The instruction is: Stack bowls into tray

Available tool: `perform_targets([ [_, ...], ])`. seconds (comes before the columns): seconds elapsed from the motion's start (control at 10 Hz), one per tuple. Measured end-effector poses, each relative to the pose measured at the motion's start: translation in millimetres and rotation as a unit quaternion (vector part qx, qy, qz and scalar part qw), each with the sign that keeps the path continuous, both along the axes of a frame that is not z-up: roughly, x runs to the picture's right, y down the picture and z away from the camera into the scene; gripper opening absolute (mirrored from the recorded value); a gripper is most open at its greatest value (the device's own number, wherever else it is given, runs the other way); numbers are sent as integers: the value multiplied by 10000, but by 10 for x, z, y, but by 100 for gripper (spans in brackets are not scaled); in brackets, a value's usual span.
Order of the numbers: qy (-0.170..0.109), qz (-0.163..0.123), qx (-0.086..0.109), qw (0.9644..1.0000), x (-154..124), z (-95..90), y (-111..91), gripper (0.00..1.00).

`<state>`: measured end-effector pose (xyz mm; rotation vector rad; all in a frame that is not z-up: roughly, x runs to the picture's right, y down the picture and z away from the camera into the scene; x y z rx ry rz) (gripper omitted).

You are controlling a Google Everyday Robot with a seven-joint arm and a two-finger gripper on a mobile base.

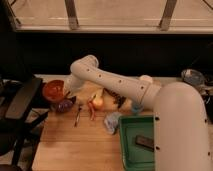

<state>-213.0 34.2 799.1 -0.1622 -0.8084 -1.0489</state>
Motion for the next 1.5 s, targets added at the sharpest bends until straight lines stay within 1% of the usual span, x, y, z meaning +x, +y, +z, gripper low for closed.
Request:
perform_targets([
  [0.2,-113,32,-195,9997,-125,1,135,51],
  [0.4,-102,85,-301,9995,-156,27,198,62],
  [0.7,80,219,-442,9988,-110,110,295,62],
  [0.9,244,308,-470,9981,-29,201,322,62],
  [1.1,428,424,-439,9972,84,282,305,62],
  [1.3,610,530,-331,9962,208,279,236,62],
  [1.4,675,591,-313,9955,290,280,210,62],
  [1.5,690,630,-331,9951,296,283,214,62],
])
